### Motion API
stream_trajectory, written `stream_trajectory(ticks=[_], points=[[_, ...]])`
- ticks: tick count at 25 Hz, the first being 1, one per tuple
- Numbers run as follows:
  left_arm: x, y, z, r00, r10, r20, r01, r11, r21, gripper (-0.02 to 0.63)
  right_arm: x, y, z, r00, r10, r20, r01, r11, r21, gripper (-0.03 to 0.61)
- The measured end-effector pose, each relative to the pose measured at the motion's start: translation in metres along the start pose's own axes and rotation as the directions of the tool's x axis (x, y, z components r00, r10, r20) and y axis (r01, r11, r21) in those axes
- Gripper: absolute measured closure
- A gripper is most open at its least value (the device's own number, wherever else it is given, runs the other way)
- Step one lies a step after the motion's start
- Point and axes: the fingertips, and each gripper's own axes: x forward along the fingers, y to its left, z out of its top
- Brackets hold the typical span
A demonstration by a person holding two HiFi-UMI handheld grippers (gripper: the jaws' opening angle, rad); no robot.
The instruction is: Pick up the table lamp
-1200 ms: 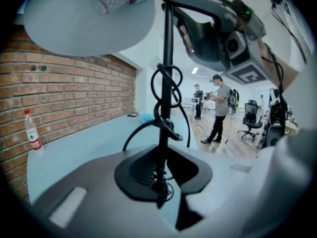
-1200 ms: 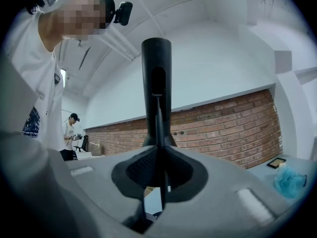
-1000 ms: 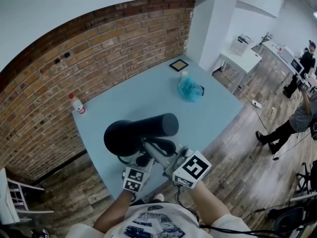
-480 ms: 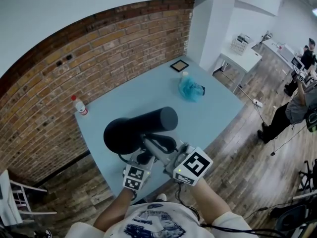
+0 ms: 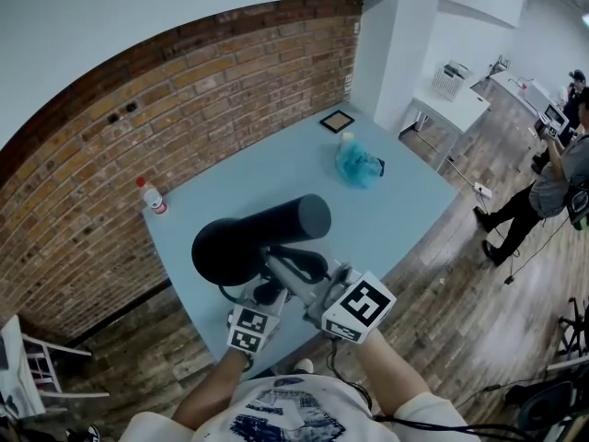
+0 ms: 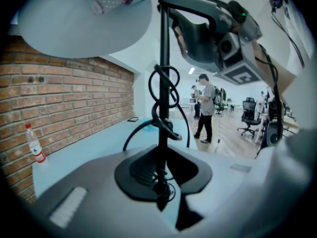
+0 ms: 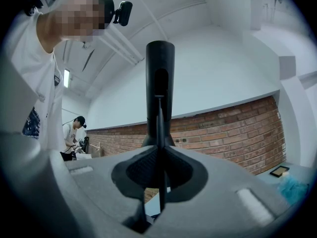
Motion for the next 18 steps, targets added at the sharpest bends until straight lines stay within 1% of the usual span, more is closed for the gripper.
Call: stream_trajectory(ticks=[4,18], points=[[0.0001,-0.0012,0.0013,1.000,-0.010,-0.002,0.010,1.000,0.002,0.560,-0.0001,-0.0017,0.0014,1.000,0.003,0.004,-0.003,1.000,0.004,0.543],[0.0054,0.0054,0.0045,1.000,0.002,-0.002,-0.002,1.000,-0.006,0.560,0.0045,-0.0079,0.0017,1.000,0.016,0.006,-0.016,1.000,0.003,0.543]])
